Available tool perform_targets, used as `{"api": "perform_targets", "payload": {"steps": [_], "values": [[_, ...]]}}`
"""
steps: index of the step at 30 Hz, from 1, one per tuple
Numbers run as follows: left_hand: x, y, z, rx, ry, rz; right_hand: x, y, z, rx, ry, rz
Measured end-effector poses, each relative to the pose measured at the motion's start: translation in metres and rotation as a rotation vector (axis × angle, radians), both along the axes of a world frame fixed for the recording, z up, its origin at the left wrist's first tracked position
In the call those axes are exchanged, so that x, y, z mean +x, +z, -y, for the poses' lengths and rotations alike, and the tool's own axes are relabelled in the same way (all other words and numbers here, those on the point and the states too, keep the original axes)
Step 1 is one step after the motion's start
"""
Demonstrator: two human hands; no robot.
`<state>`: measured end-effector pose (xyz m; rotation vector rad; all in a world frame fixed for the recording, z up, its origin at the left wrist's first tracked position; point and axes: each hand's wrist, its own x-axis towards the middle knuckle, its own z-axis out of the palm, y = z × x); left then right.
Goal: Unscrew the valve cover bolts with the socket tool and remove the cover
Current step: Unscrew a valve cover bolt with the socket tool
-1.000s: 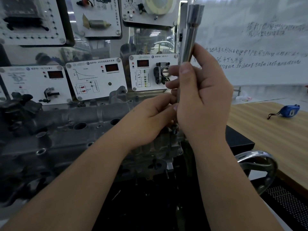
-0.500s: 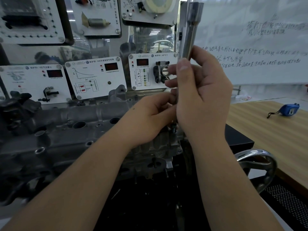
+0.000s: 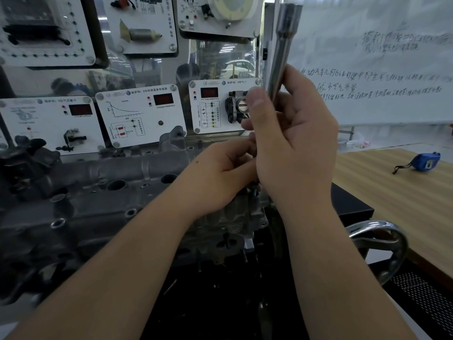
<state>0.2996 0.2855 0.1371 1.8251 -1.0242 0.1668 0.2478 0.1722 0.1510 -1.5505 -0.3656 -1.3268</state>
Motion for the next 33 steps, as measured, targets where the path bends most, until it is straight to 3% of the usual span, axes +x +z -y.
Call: {"api": "perform_targets", "payload": {"steps": [4, 25, 33], "values": [[0.0016, -0.0011, 0.0029, -0.009, 0.015, -0.003, 0.0002, -0.001, 0.0019, -0.017, -0.057, 0.04], [-0.001, 0.0008, -0.0022, 0.006, -0.019, -0.028, 0.0032, -0.0022, 0.0025, 0.055, 0.042, 0.034], [-0.0004, -0.0005, -0.0016, -0.009, -0.038, -0.046, 0.0007, -0.0012, 0.0017, -0.029, 0.04, 0.012]]}}
